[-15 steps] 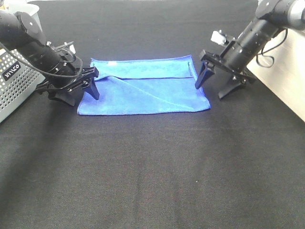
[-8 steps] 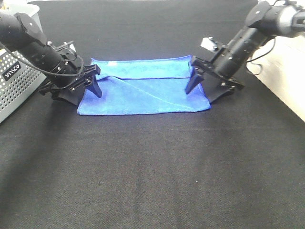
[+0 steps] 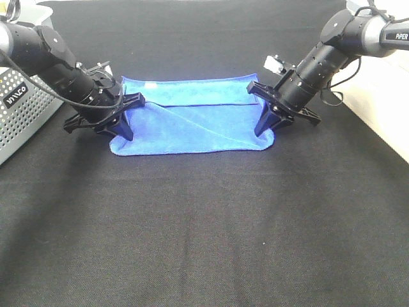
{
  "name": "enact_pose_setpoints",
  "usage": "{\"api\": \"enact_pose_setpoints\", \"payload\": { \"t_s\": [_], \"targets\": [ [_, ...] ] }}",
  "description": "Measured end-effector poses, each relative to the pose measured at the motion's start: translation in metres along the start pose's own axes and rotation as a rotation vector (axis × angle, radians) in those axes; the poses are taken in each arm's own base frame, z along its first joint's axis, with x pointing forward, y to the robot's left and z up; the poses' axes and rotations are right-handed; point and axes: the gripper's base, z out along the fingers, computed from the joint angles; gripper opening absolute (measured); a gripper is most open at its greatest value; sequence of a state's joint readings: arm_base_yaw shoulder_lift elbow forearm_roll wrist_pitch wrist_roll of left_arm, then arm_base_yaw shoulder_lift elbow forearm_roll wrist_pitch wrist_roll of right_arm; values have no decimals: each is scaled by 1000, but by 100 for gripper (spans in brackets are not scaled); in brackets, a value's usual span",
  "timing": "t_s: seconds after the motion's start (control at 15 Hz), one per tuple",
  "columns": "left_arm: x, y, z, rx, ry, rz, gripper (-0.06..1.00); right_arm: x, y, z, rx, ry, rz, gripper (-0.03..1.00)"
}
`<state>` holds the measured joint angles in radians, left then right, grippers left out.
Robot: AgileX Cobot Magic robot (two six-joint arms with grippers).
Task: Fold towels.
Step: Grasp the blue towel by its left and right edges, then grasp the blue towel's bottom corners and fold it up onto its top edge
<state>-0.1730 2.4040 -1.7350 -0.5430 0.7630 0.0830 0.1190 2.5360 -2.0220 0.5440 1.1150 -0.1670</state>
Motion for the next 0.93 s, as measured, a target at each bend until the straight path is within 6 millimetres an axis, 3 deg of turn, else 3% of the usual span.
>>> {"api": "enact_pose_setpoints", "payload": {
  "t_s": [0.4, 0.73, 0.93],
  "targets": [
    [10, -1, -17, -65, 111, 88, 1, 4, 13, -23, -11, 16, -6, 0],
    [31, -5, -50, -108, 231, 132, 1, 46, 17, -42, 23, 47, 39, 0],
    [59, -2, -66, -117, 253, 120, 1, 80, 14, -47, 46, 47, 59, 0]
  ]
}}
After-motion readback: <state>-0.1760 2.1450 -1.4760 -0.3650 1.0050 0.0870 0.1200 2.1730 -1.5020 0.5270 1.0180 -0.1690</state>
